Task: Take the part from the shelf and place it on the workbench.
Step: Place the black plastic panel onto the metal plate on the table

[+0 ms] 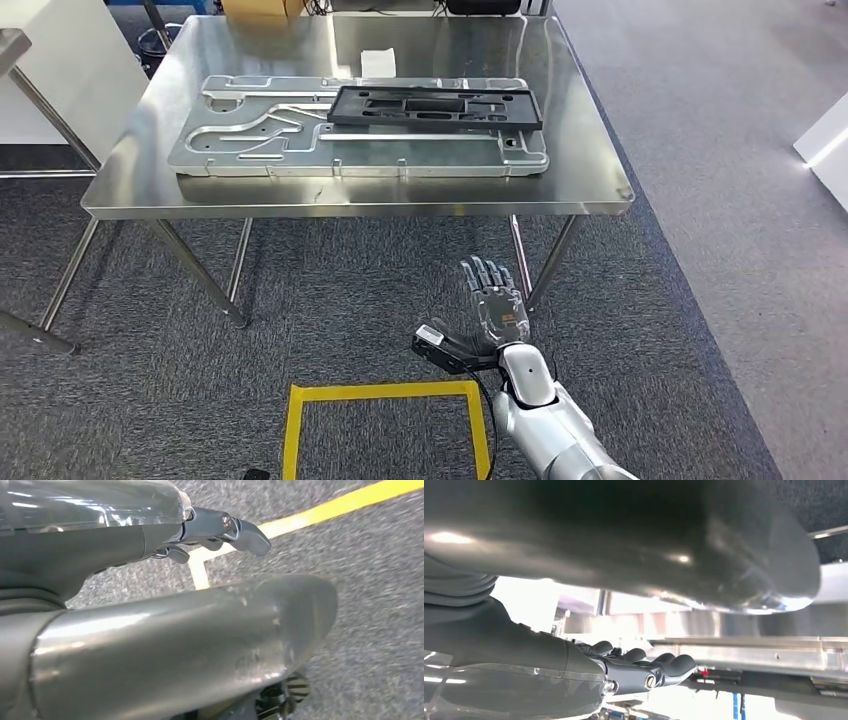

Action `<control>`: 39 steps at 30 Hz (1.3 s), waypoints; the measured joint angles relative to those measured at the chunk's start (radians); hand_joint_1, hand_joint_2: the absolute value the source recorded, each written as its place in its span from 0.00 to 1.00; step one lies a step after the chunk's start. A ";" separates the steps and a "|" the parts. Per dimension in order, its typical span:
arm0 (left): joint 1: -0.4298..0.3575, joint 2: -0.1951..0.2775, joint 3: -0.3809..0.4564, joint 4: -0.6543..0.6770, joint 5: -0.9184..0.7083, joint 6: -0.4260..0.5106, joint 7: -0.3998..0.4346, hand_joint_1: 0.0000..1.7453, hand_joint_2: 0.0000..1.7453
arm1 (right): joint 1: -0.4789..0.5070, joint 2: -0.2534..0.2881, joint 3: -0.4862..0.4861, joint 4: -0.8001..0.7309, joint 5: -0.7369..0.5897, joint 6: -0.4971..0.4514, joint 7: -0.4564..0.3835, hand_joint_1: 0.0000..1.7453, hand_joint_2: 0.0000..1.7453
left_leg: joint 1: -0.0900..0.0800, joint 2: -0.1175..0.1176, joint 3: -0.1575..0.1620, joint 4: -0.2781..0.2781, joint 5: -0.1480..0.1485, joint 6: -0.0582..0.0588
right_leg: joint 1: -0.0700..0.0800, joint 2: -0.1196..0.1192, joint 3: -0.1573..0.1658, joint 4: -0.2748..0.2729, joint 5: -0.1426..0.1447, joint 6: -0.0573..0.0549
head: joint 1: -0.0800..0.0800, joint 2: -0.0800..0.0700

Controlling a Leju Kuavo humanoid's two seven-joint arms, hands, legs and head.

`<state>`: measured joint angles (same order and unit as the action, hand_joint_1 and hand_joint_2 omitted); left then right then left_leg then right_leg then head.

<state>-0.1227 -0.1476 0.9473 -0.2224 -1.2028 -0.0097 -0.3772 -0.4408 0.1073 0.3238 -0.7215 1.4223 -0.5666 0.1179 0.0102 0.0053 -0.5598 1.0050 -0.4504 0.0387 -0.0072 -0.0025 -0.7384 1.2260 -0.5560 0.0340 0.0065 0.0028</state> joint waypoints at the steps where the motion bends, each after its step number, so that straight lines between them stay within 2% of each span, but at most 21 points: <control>1: 0.001 0.000 0.001 0.000 0.000 0.000 0.000 0.00 0.00 | 0.008 0.000 -0.002 -0.005 0.000 0.000 0.000 0.00 0.00 | 0.000 0.001 -0.014 0.001 0.009 0.000 | 0.000 0.000 -0.009 0.055 -0.018 0.002 | 0.000 0.000; 3: 0.001 -0.001 0.003 0.000 0.000 0.000 0.000 0.00 0.00 | 0.019 0.000 -0.004 -0.014 -0.001 0.000 0.000 0.00 0.00 | -0.001 0.002 -0.039 0.006 0.024 -0.003 | -0.001 0.000 0.021 0.071 0.005 0.002 | 0.000 0.000; 5: 0.002 -0.002 0.003 0.000 0.001 0.000 0.000 0.00 0.00 | 0.023 0.000 -0.006 -0.025 -0.004 -0.002 -0.001 0.00 0.00 | -0.001 0.003 -0.057 0.011 0.035 -0.008 | 0.000 0.001 0.115 -0.047 0.051 -0.005 | 0.000 0.000; 7: 0.003 -0.004 0.005 0.000 0.008 0.003 -0.004 0.00 0.00 | 0.038 0.000 -0.015 -0.047 -0.028 -0.020 -0.017 0.00 0.00 | -0.003 0.002 -0.066 0.016 0.046 -0.018 | 0.005 0.001 0.204 -0.183 0.056 -0.016 | -0.001 0.000; 10: 0.012 -0.006 0.018 0.000 0.030 0.016 -0.024 0.00 0.00 | 0.133 0.004 -0.056 -0.131 -0.147 -0.073 -0.089 0.00 0.00 | -0.002 -0.002 -0.072 0.009 0.064 -0.037 | 0.009 -0.002 0.230 -0.242 0.056 -0.032 | 0.000 0.000; 11: 0.018 -0.006 0.024 0.000 0.037 0.022 -0.031 0.00 0.00 | 0.180 0.008 -0.077 -0.167 -0.212 -0.085 -0.126 0.00 0.00 | -0.001 -0.003 -0.076 0.013 0.053 -0.042 | 0.006 -0.004 0.228 -0.248 0.063 -0.040 | 0.000 0.000; 13: 0.030 -0.006 0.040 0.000 0.052 0.032 -0.041 0.00 0.00 | 0.279 0.018 -0.127 -0.242 -0.383 -0.090 -0.225 0.00 0.00 | 0.000 -0.006 -0.096 0.073 -0.018 -0.050 | 0.000 -0.011 0.217 -0.257 0.077 -0.054 | -0.004 0.000; 15: 0.041 -0.006 0.056 0.000 0.066 0.039 -0.049 0.00 0.00 | 0.377 0.030 -0.192 -0.313 -0.581 -0.056 -0.348 0.00 0.00 | 0.003 -0.006 -0.120 0.199 -0.115 -0.057 | 0.002 -0.015 0.197 -0.251 0.087 -0.061 | -0.008 0.000; 16: 0.045 -0.006 0.066 0.000 0.073 0.041 -0.052 0.00 0.00 | 0.422 0.038 -0.233 -0.343 -0.668 -0.024 -0.411 0.00 0.00 | 0.003 -0.005 -0.125 0.257 -0.141 -0.061 | 0.003 -0.018 0.185 -0.246 0.092 -0.061 | -0.008 0.000; 17: 0.047 -0.007 0.075 0.000 0.078 0.044 -0.055 0.00 0.00 | 0.463 0.049 -0.282 -0.367 -0.738 0.016 -0.475 0.00 0.25 | 0.004 -0.005 -0.119 0.291 -0.142 -0.063 | 0.003 -0.020 0.172 -0.239 0.097 -0.060 | -0.008 0.000; 19: 0.050 -0.007 0.093 0.000 0.086 0.049 -0.060 0.00 0.00 | 0.524 0.077 -0.393 -0.398 -0.811 0.098 -0.583 0.00 0.75 | 0.004 -0.005 -0.062 0.257 -0.091 -0.063 | 0.003 -0.021 0.142 -0.222 0.107 -0.056 | -0.008 0.000; 20: 0.049 -0.007 0.100 0.000 0.088 0.051 -0.061 0.00 0.00 | 0.545 0.093 -0.446 -0.408 -0.828 0.135 -0.624 0.00 0.75 | 0.004 -0.006 -0.015 0.196 -0.074 -0.061 | 0.002 -0.019 0.127 -0.212 0.112 -0.053 | -0.008 0.000; 23: 0.047 -0.009 0.119 0.000 0.096 0.057 -0.064 0.00 0.00 | 0.574 0.134 -0.594 -0.423 -0.892 0.277 -0.699 0.00 0.00 | -0.002 -0.011 0.095 0.021 -0.098 -0.046 | 0.004 -0.012 0.101 -0.195 0.131 -0.037 | -0.008 0.000; 26: 0.048 -0.014 0.143 0.000 0.108 0.069 -0.066 0.00 0.00 | 0.572 0.153 -0.782 -0.372 -0.984 0.506 -0.763 0.00 0.00 | -0.005 -0.010 0.091 -0.004 -0.087 -0.022 | 0.003 -0.009 0.096 -0.202 0.154 -0.018 | -0.008 0.000; 27: 0.048 -0.016 0.150 0.000 0.112 0.074 -0.066 0.00 0.00 | 0.565 0.155 -0.859 -0.334 -1.004 0.562 -0.772 0.00 0.00 | -0.003 -0.008 0.081 -0.006 -0.075 -0.012 | 0.002 -0.007 0.090 -0.195 0.137 -0.012 | -0.008 0.000; 29: 0.047 -0.019 0.165 0.000 0.120 0.083 -0.066 0.00 0.00 | 0.543 0.150 -1.012 -0.229 -1.018 0.597 -0.774 0.00 0.00 | -0.001 -0.005 0.053 -0.010 -0.048 0.003 | -0.001 -0.002 0.068 -0.132 0.047 -0.004 | -0.006 0.000; 31: 0.048 -0.021 0.179 0.000 0.128 0.091 -0.070 0.00 0.00 | 0.516 0.136 -1.157 -0.099 -1.007 0.559 -0.770 0.00 0.00 | -0.004 -0.004 0.020 -0.008 -0.021 0.010 | -0.003 -0.001 0.042 -0.009 -0.049 0.001 | -0.002 0.000; 33: 0.048 -0.024 0.193 0.000 0.133 0.097 -0.075 0.00 0.00 | 0.490 0.119 -1.265 0.018 -0.996 0.504 -0.748 0.00 0.00 | -0.007 0.000 -0.015 -0.004 0.004 0.009 | -0.004 0.000 0.046 0.076 -0.049 0.004 | -0.001 0.000; 35: 0.047 -0.026 0.205 0.000 0.138 0.102 -0.079 0.00 0.00 | 0.467 0.106 -1.346 0.113 -0.993 0.469 -0.708 0.00 0.00 | -0.008 0.004 -0.050 0.003 0.026 0.005 | -0.006 0.000 0.105 0.046 0.015 0.001 | -0.001 0.000; 36: 0.046 -0.028 0.210 -0.001 0.141 0.104 -0.081 0.00 0.00 | 0.455 0.100 -1.379 0.154 -0.993 0.458 -0.684 0.00 0.00 | -0.008 0.005 -0.064 0.007 0.036 0.001 | -0.006 0.000 0.165 -0.019 0.028 -0.002 | -0.001 0.000; 39: 0.042 -0.032 0.225 -0.002 0.145 0.113 -0.089 0.00 0.00 | 0.425 0.090 -1.454 0.250 -0.981 0.409 -0.584 0.00 0.00 | -0.011 0.004 -0.086 0.012 0.063 -0.015 | 0.002 0.007 0.339 -0.249 -0.019 -0.018 | 0.000 0.000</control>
<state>-0.0810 -0.1792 1.1720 -0.2241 -1.0574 0.1033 -0.4662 -0.0161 0.1969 -1.1305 -0.4714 0.4415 -0.1571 -0.4660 -0.0012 0.0091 -0.6456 1.0170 -0.3870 0.0232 -0.0054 0.0043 -0.3989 0.9773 -0.5747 0.0158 0.0060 0.0029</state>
